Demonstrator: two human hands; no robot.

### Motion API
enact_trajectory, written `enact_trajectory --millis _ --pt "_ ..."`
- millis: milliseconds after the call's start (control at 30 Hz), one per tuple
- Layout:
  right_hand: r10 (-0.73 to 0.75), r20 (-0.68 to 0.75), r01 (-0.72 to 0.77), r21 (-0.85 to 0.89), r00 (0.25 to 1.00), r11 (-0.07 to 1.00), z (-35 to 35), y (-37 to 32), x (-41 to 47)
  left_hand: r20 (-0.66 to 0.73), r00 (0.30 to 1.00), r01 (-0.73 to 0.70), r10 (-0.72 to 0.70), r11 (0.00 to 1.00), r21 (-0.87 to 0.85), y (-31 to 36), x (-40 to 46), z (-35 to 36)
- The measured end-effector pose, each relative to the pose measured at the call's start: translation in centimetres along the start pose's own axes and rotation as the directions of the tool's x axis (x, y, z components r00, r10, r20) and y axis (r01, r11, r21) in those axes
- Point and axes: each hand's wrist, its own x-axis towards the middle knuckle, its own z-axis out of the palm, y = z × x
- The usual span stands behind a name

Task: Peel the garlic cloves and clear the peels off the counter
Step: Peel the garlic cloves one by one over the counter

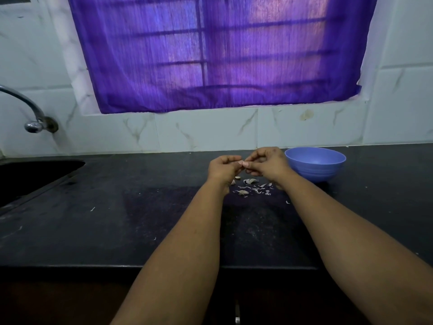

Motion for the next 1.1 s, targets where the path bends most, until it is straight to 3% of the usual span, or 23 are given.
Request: enact_trajectory --millis 300,400,500,700,767,833,933,1033,1100 --pt "-0.034 0.006 0.034 0.007 0.999 0.999 0.2 0.3 0.3 -0.008 0.998 0.066 -0.067 0.993 -0.095 0.1 0.2 -0.1" --pt "-0.055 -0.029 0.054 -0.023 0.998 0.998 0.2 0.3 0.5 -0.086 0.994 0.056 -0.064 0.994 -0.095 0.2 0.2 -0.1" --pt "-0.065 0.032 0.066 -0.020 0.997 0.998 0.2 0.5 0.4 -0.099 0.991 0.078 -0.089 0.990 -0.114 0.4 0.0 0.0" --pt "-0.172 0.041 0.176 -0.279 0.984 0.944 0.3 0.8 0.5 -0.062 0.982 0.170 -0.178 0.979 -0.110 0.9 -0.4 0.0" --pt "-0.189 0.014 0.182 -0.339 0.982 0.923 0.4 0.8 0.6 -0.079 0.978 0.191 -0.195 0.980 -0.057 0.8 -0.3 -0.1" --pt "-0.188 -0.011 0.171 -0.361 0.982 0.917 0.6 0.8 0.7 -0.190 0.973 0.158 -0.130 0.977 0.143 0.4 0.3 -0.4" --pt "-0.158 0.127 0.202 -0.588 0.979 0.783 1.0 1.0 0.5 -0.322 0.946 0.105 0.046 0.894 0.436 0.5 0.3 -0.9" --pt "-0.045 0.236 0.202 -0.695 0.971 0.690 1.7 1.2 0.3 -0.279 0.960 0.115 0.034 0.858 0.500 0.7 0.0 -1.2" --pt "-0.053 0.256 0.227 -0.720 0.965 0.656 2.2 1.0 0.4 -0.289 0.957 0.123 0.031 0.858 0.499 0.8 0.0 -1.3"
